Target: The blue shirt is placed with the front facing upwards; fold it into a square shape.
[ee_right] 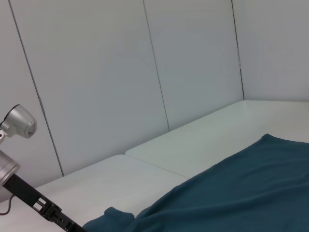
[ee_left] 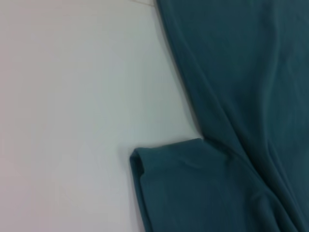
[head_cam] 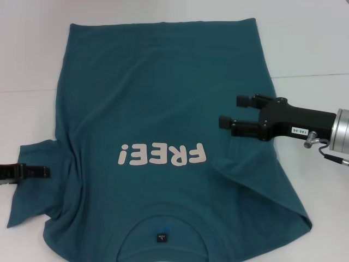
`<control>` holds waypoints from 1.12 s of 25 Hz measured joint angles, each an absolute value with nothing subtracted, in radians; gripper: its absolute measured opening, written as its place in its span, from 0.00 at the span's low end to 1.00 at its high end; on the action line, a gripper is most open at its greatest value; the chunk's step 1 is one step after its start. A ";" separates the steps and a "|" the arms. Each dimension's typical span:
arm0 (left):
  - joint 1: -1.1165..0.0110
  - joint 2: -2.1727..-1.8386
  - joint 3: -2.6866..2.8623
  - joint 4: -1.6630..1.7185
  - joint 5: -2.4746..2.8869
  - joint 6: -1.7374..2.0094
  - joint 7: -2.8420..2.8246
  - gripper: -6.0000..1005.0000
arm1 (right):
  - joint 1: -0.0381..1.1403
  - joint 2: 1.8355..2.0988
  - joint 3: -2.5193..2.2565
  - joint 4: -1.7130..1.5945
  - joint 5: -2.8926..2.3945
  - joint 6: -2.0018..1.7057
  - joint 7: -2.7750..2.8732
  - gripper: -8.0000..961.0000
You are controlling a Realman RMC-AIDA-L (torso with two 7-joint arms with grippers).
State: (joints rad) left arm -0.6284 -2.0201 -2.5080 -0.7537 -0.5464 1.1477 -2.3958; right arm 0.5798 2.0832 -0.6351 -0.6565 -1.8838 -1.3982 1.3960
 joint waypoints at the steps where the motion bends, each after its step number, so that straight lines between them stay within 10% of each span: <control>1: -0.629 -2.021 -2.508 -0.754 -0.546 1.148 -2.396 0.93 | 0.580 2.083 -0.635 -0.656 -1.884 -1.398 1.396 0.97; 28: -0.628 -2.023 -2.513 -0.743 -0.611 1.209 -2.394 0.93 | 0.575 2.083 -0.635 -0.658 -1.884 -1.402 1.396 0.97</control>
State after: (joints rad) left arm -0.6284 -2.0225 -2.5133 -0.7433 -0.6106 1.2086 -2.3935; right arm 0.5752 2.0831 -0.6351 -0.6580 -1.8838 -1.4021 1.3959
